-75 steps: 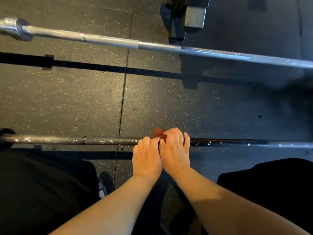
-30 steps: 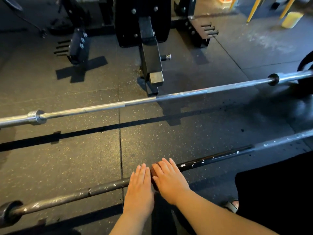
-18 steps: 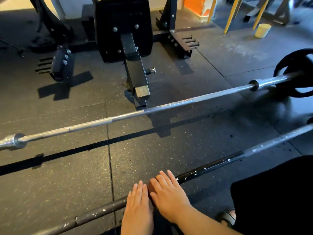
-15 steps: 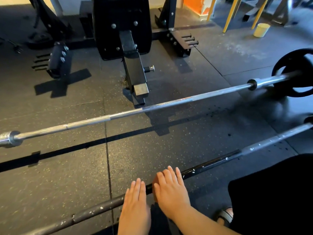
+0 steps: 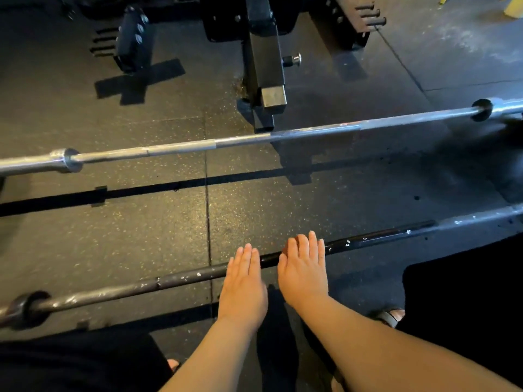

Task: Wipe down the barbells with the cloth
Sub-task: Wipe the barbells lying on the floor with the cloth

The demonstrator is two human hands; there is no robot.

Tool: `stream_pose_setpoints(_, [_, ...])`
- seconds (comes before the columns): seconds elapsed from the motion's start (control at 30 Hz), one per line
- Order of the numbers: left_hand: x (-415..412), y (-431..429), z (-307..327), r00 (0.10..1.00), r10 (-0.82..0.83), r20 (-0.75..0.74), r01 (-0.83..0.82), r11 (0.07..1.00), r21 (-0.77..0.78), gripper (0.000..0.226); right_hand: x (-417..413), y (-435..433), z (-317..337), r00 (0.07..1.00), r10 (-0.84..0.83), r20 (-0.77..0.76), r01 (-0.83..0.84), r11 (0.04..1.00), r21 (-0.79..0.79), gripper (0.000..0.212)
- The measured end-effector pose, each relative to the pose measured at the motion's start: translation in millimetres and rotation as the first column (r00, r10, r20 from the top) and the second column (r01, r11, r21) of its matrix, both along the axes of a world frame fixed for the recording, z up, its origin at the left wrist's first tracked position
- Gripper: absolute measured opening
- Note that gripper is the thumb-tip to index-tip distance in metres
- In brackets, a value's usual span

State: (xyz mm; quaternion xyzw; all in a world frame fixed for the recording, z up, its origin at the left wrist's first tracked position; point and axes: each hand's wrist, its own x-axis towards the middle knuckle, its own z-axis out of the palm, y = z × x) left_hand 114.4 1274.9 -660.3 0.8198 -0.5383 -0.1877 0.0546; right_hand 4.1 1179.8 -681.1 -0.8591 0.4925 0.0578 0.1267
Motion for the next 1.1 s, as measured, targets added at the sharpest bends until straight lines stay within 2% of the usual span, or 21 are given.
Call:
stream_pose_setpoints(0.17, [3,6,-7,0.998,0.033,-0.044,-0.032,0.999,0.017,0.067,8,5,-3,0.955,0.298,0.011,-0.298,0.955,-0.009,0.067])
stream_pose_setpoints(0.23, [2,6,-5,0.998,0.025,-0.057,-0.023,0.999,0.033,0.071,-2,-8,0,0.96,0.278,0.006,-0.278,0.96,-0.032,0.063])
stream_pose_setpoints(0.3, [2,5,-4,0.998,0.021,-0.057,-0.019,0.999,0.036,0.072,-8,-12,0,0.987,0.16,-0.016,-0.16,0.984,-0.074,0.053])
stream_pose_setpoints(0.4, [2,6,-5,0.994,0.054,-0.09,-0.05,0.997,0.05,0.071,7,5,1,0.999,0.039,-0.018,-0.039,0.999,-0.024,0.052])
stream_pose_setpoints(0.5, [4,7,-8,0.993,0.077,-0.093,-0.073,0.996,0.043,0.068,23,17,0,0.962,0.274,-0.006,-0.273,0.96,0.057,0.056])
stream_pose_setpoints(0.57, [6,8,-8,0.993,0.076,-0.091,-0.073,0.997,0.039,0.068,18,7,4,0.936,0.352,0.014,-0.352,0.934,0.063,0.057])
stream_pose_setpoints(0.63, [6,9,-7,0.993,0.077,-0.091,-0.074,0.996,0.044,0.069,7,-5,7,0.945,0.326,0.009,-0.326,0.945,0.014,0.057])
stream_pose_setpoints(0.7, [5,9,-5,0.992,0.078,-0.096,-0.073,0.996,0.051,0.071,2,-5,6,0.977,0.214,-0.024,-0.214,0.976,-0.031,0.054])
stream_pose_setpoints(0.8, [5,7,-4,0.989,0.087,-0.124,-0.079,0.995,0.068,0.072,20,11,4,0.998,0.065,-0.02,-0.065,0.998,0.014,0.057])
stream_pose_setpoints(0.87, [7,7,-3,0.99,0.075,-0.117,-0.066,0.995,0.076,0.071,31,21,1,0.989,0.143,-0.029,-0.141,0.989,0.053,0.064])
stream_pose_setpoints(1.0, [9,6,1,0.989,0.064,-0.135,-0.051,0.994,0.097,0.074,23,10,4,0.955,0.295,0.019,-0.296,0.953,0.06,0.06])
stream_pose_setpoints(1.07, [9,5,3,0.987,0.069,-0.142,-0.055,0.993,0.101,0.075,13,2,2,0.964,0.266,0.028,-0.266,0.964,-0.004,0.056])
stream_pose_setpoints(1.1, [10,5,4,0.988,0.059,-0.142,-0.045,0.994,0.102,0.076,9,0,2,0.979,0.2,0.022,-0.2,0.98,-0.027,0.054])
